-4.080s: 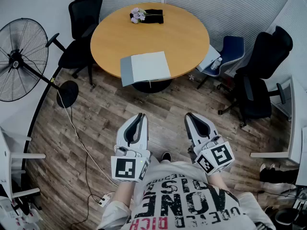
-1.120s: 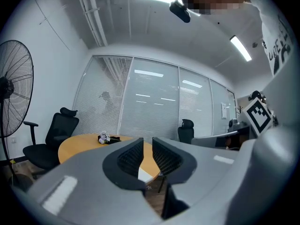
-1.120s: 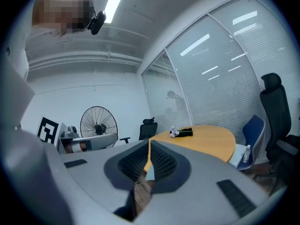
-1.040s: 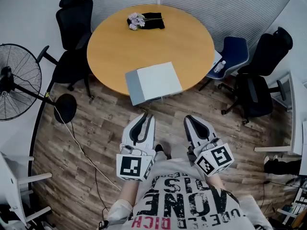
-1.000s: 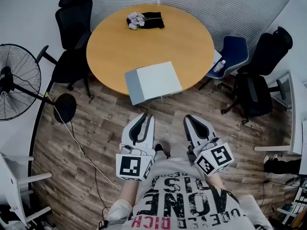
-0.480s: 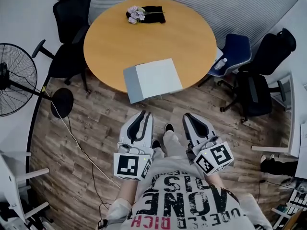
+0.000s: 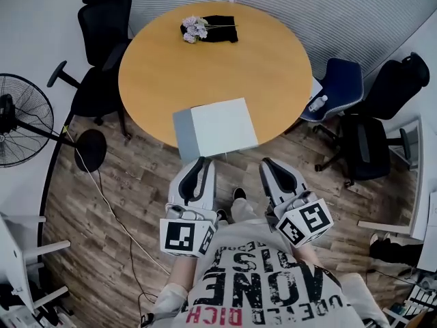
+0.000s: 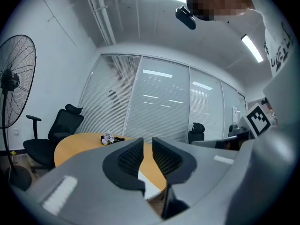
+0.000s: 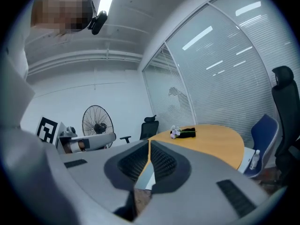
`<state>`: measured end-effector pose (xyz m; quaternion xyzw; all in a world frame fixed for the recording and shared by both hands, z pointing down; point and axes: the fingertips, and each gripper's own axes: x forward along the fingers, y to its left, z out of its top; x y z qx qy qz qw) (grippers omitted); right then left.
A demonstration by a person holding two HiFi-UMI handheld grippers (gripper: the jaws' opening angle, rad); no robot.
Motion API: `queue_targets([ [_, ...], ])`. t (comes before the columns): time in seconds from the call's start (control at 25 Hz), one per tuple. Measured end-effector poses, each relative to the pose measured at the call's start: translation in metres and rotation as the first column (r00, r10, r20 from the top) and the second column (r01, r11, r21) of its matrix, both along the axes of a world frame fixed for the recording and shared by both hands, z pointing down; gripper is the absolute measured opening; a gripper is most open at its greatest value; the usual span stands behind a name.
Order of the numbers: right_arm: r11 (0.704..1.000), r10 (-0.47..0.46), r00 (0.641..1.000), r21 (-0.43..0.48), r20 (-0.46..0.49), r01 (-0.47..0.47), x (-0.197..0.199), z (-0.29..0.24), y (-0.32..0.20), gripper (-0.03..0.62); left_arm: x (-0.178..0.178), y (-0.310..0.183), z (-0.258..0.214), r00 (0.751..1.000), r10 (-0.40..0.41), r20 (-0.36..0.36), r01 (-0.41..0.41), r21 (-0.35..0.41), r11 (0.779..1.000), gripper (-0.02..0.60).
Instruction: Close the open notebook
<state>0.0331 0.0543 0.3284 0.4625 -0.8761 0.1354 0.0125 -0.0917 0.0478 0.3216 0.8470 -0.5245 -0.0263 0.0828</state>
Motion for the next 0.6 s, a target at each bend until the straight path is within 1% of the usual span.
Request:
queue_targets([
  [0.32,0.998,-0.055,0.998,0.020,-0.003,0.056,0.019,-0.003,-0.043,0.020,0.020,-0.041,-0.010,0.998,-0.052,-0.019,0.053,0.041,0.998,0.069],
  [0.6,0.995,-0.095,0.995,0.022,-0.006,0.095,0.038,0.000,-0.069,0.020,0.035,-0.064,-0.010,0.995,-0.100,-0.023,0.101,0.049,0.994,0.069],
])
